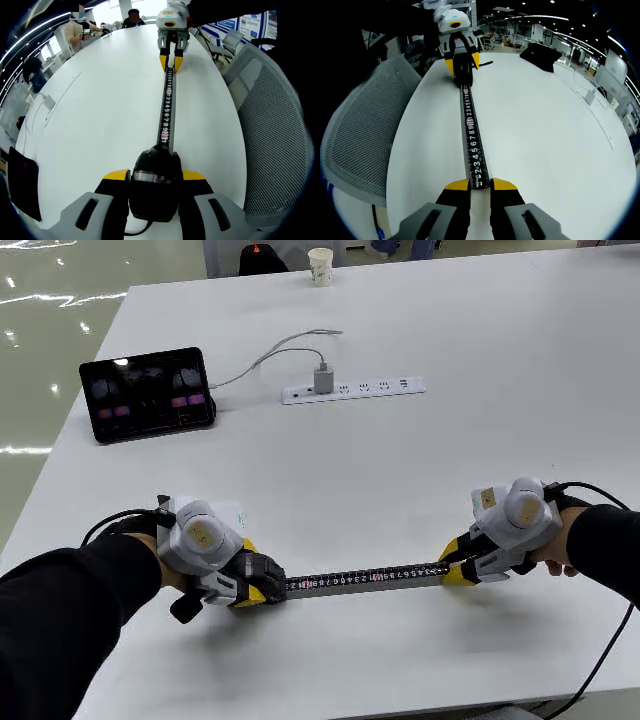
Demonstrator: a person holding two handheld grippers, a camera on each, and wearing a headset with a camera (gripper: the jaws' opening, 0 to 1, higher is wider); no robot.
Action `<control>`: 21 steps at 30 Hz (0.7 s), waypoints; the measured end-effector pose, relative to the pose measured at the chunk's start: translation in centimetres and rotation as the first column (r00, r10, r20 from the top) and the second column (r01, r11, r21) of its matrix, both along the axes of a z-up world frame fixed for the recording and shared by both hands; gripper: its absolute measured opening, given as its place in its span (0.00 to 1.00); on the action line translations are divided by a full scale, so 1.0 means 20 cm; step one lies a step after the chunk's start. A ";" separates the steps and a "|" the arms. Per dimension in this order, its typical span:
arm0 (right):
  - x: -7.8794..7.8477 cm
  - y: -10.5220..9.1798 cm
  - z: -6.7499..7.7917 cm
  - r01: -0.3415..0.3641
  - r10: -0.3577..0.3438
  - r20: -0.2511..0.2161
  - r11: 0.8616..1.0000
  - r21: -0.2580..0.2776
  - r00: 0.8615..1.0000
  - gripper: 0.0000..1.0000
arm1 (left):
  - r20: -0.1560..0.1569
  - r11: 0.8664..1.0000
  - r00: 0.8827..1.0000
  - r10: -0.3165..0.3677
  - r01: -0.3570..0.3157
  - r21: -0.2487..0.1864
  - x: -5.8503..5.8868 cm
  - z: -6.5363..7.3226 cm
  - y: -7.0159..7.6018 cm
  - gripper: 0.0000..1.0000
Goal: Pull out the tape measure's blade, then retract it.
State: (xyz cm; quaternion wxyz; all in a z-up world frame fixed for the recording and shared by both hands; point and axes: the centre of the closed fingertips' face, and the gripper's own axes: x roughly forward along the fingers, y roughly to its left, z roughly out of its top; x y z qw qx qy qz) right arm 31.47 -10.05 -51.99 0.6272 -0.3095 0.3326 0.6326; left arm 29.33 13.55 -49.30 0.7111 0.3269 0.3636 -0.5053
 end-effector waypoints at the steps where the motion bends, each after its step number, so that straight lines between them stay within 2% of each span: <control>1: 0.00 0.00 0.00 0.012 -0.012 -0.008 1.000 -0.001 1.000 0.11 | 0.002 1.000 1.000 0.000 0.000 0.001 0.00 0.00 0.00 0.32; 10: 0.00 0.01 -0.01 0.000 0.000 0.001 1.000 -0.013 1.000 0.12 | 0.032 1.000 0.999 -0.021 0.020 0.022 0.01 0.00 -0.01 0.33; 21: -0.01 0.02 -0.01 -0.010 0.011 0.023 0.998 -0.057 1.000 0.12 | 0.031 0.999 0.999 -0.033 0.032 0.030 0.00 0.00 -0.01 0.33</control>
